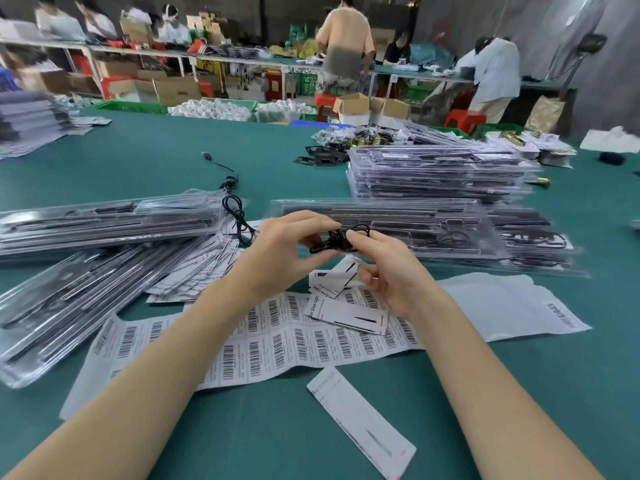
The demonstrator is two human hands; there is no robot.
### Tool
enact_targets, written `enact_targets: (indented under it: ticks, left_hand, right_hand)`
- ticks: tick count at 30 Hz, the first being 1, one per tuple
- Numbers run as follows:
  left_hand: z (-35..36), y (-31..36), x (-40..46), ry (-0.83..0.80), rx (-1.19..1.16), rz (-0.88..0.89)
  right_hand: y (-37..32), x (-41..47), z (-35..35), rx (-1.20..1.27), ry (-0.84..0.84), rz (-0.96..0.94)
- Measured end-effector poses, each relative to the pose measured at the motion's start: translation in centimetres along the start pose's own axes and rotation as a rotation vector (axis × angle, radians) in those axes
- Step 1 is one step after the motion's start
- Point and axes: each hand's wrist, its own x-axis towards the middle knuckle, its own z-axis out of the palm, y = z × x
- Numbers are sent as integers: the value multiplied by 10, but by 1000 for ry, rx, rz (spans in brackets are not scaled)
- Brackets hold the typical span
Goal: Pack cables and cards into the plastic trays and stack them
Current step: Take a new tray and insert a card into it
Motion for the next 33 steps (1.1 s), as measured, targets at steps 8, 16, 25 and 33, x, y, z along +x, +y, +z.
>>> enact_targets:
  ticks: [8, 16, 25, 33]
  left_hand:
    - [1, 6, 3, -45, -22, -73]
    - [-3, -2, 1, -144, -81, -149]
    - [1, 10, -3, -84, 68, 135]
    - [15, 26, -20, -26, 277, 332]
  right_hand:
    - [-9, -6, -13, -480, 91, -283]
    - [-6, -4, -34, -1455, 366, -621]
    - [-12, -13, -62, -1183, 188, -568]
    - [-25, -31, -83, -1111, 74, -446]
